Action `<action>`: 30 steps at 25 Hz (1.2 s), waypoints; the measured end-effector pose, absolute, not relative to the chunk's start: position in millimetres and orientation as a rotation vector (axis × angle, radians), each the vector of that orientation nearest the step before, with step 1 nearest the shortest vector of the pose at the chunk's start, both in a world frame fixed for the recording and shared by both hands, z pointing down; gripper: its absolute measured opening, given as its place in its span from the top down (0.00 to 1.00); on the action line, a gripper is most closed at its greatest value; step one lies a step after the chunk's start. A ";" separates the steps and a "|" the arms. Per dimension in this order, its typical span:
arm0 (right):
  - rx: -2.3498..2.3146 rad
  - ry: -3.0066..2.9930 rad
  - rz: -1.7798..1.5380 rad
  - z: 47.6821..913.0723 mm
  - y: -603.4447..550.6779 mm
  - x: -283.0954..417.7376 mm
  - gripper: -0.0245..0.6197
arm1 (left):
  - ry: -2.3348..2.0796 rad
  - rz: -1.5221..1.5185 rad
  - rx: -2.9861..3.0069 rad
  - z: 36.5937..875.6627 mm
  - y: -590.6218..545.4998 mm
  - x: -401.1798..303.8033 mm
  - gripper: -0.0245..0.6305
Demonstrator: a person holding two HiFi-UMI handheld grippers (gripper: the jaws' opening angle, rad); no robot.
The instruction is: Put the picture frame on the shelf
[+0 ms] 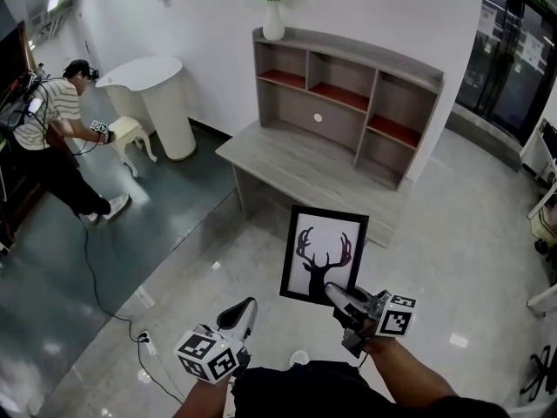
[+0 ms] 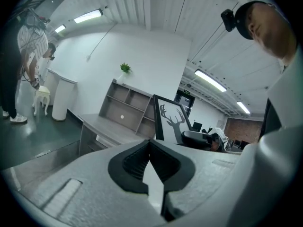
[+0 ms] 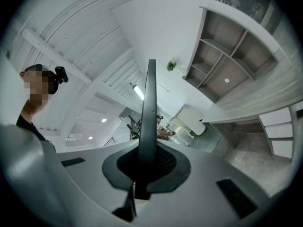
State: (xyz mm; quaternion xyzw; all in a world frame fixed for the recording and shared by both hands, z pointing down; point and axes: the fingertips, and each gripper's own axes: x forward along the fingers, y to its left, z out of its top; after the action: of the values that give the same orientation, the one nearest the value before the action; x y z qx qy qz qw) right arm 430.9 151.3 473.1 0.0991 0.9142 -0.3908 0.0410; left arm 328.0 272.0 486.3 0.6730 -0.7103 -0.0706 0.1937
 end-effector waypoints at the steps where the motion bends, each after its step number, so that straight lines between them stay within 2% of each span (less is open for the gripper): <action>1: 0.297 2.802 -1.185 472.0 143.6 429.2 0.93 | -1.987 -0.195 1.888 487.9 264.7 324.8 0.95; 10: 0.186 2.778 -1.237 488.8 105.8 426.7 0.93 | -1.916 -0.156 1.916 498.1 223.7 310.4 0.95; 20: 0.125 2.771 -1.195 484.1 59.7 385.9 0.93 | -1.859 -0.166 1.951 507.3 171.7 266.9 0.95; 30: 0.023 2.771 -1.134 459.5 -1.1 272.4 0.93 | -1.823 -0.149 2.034 477.4 103.3 138.1 0.95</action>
State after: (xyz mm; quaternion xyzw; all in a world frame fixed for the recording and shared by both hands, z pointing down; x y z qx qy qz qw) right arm 272.4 -1.1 459.5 0.0076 0.9229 -0.3778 0.0736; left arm 138.1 103.3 477.4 0.7282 -0.6529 -0.0534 0.2017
